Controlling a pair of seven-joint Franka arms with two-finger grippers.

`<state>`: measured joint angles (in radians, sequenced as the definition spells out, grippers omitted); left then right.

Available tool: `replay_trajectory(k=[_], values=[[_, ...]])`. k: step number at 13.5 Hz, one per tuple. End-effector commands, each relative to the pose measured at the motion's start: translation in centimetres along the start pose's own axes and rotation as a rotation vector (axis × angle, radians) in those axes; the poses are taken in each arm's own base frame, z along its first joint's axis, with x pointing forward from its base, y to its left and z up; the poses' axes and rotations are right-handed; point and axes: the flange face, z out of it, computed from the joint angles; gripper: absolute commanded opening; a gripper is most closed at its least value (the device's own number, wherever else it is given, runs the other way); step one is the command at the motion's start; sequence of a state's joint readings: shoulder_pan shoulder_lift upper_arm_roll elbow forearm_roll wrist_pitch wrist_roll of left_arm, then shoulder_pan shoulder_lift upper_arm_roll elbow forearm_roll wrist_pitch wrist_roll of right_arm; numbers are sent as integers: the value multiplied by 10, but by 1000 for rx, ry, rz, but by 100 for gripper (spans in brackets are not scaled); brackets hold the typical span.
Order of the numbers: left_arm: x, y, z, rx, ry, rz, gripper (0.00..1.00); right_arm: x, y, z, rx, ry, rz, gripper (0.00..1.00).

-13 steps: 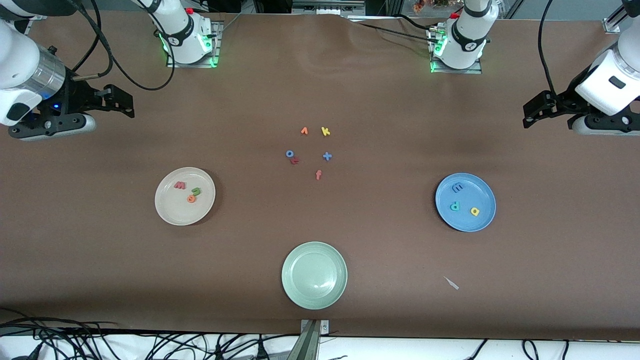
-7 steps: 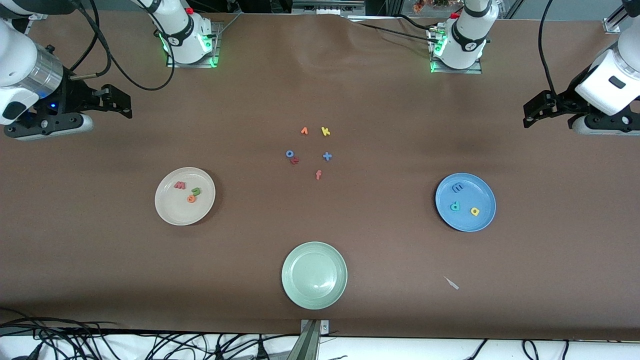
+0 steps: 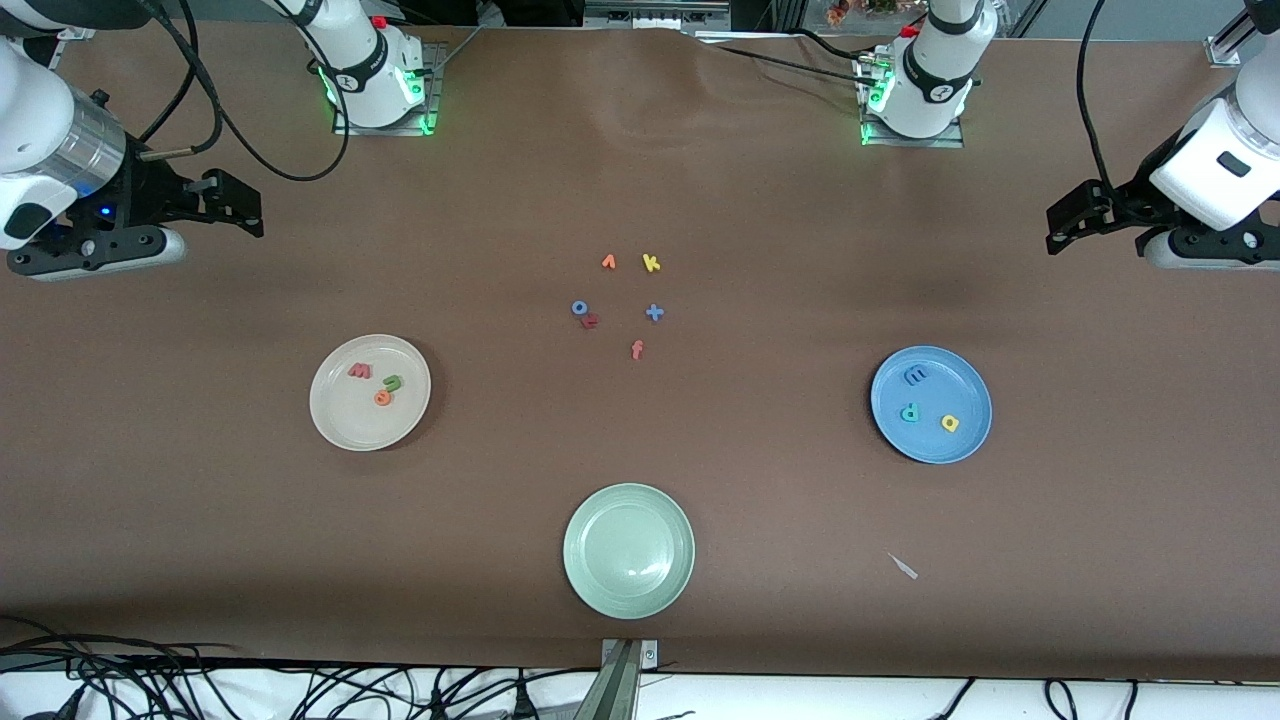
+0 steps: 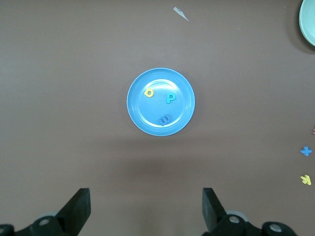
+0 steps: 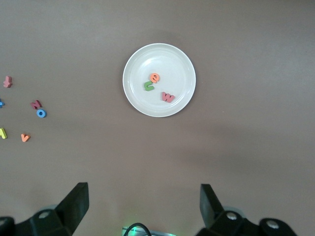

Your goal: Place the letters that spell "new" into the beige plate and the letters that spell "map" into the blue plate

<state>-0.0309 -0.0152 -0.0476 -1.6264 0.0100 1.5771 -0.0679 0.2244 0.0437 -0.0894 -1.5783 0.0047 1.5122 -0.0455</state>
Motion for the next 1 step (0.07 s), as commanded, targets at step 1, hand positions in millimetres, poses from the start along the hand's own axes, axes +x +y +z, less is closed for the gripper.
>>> replay_trajectory(k=[1], values=[[2, 0, -5, 30, -4, 19, 100, -2, 2, -7, -20, 11, -4, 100]])
